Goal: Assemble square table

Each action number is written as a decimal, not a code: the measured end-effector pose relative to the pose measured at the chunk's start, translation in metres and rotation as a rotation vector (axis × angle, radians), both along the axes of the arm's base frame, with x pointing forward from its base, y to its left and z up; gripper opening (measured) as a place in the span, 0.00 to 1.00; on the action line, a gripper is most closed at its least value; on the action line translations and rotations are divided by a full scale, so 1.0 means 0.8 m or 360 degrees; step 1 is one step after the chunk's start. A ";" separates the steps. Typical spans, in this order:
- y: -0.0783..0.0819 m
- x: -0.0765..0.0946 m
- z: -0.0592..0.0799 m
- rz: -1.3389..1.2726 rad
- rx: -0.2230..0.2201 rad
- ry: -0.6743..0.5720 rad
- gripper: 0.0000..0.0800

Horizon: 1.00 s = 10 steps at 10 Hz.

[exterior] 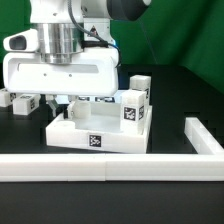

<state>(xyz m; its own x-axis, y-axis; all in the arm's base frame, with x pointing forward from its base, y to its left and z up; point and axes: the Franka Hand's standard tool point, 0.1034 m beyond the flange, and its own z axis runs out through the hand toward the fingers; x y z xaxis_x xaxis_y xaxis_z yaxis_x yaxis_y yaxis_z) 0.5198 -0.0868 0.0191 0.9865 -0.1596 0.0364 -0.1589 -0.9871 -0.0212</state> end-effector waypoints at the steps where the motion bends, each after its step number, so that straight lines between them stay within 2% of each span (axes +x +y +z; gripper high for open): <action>1: 0.000 0.021 0.007 0.0187 0.0006 0.0006 0.07; 2: -0.001 0.040 0.009 0.0417 -0.0043 -0.0060 0.07; 4: 0.002 0.040 0.001 0.0747 -0.0118 -0.0126 0.07; 8: -0.007 0.041 0.002 0.1067 -0.0172 -0.0096 0.07; 9: -0.004 0.045 0.002 0.1148 -0.0186 -0.0085 0.07; 10: 0.018 0.074 0.004 0.1415 -0.0224 -0.0081 0.07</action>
Offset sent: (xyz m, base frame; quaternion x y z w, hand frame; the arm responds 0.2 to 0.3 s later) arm 0.0068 0.0244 -0.0146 -0.0303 0.0949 -0.3079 0.9462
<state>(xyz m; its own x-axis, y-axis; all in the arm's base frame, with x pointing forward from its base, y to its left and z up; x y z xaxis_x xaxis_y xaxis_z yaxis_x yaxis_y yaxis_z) 0.5788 -0.0722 0.0220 0.7401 0.6710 0.0452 0.6625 -0.7389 0.1228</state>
